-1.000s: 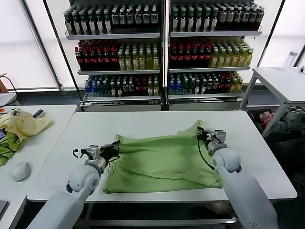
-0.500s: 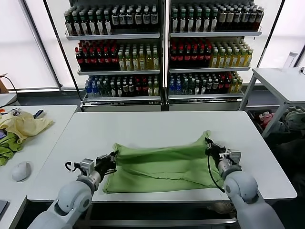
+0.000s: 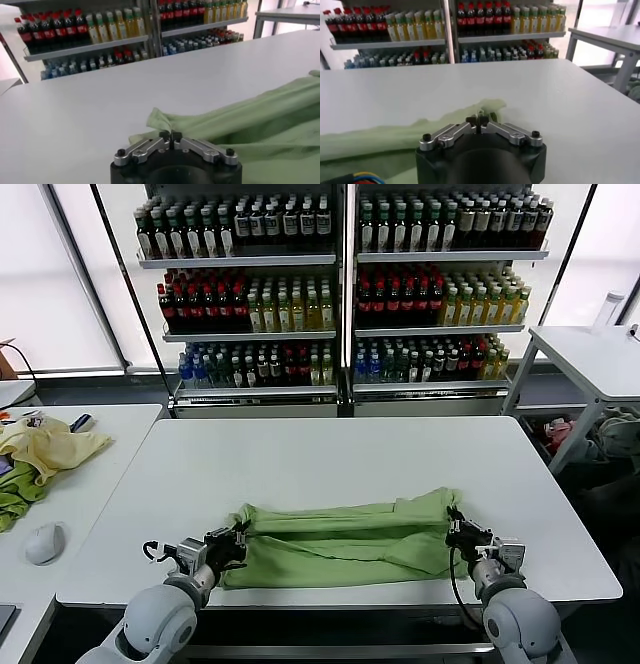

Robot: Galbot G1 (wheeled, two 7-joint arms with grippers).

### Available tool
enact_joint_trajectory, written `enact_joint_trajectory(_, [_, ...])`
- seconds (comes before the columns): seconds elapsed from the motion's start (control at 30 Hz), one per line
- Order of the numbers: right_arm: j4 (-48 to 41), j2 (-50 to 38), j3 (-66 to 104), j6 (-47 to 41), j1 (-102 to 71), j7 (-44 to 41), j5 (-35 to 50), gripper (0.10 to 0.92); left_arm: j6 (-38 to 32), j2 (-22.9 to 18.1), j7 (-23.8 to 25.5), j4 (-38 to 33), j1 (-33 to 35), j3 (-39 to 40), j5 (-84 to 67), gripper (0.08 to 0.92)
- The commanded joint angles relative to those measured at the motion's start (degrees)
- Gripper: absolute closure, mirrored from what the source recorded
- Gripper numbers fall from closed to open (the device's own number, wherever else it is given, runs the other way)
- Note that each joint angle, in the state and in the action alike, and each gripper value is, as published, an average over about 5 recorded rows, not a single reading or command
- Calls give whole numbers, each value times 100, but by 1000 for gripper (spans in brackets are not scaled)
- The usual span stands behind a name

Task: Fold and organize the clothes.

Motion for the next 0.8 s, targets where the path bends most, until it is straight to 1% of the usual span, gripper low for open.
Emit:
enact_joint_trajectory(0.03, [146, 66, 110, -140, -296, -3, -198, 805, -56, -106, -42, -24, 132, -8, 384, 808])
enact_joint_trajectory(0.17, [172, 102, 158, -42, -323, -14, -258, 693, -173, -343, -293, -96, 241, -141, 431, 687])
enact_joint_trajectory(0.33, [225, 110, 216, 26, -398, -47, -266, 546, -359, -779, -725, -262, 541, -367, 803, 549])
enact_joint_trajectory(0.5, [272, 149, 235, 51, -404, -54, -278, 408, -422, -1254, -1132, -127, 694, -415, 1181, 401])
enact_joint_trajectory(0.63, [280, 164, 231, 58, -408, -54, -277, 288, -367, -1528, -1230, 72, 683, -391, 1324, 289])
enact_joint_trajectory(0.7, [268, 166, 232, 66, -407, -53, -276, 242, -323, -1624, -1234, 148, 669, -377, 1313, 233])
enact_joint_trajectory(0.8, [255, 166, 235, 75, -405, -50, -273, 207, -291, -1707, -1231, 212, 682, -362, 1260, 213])
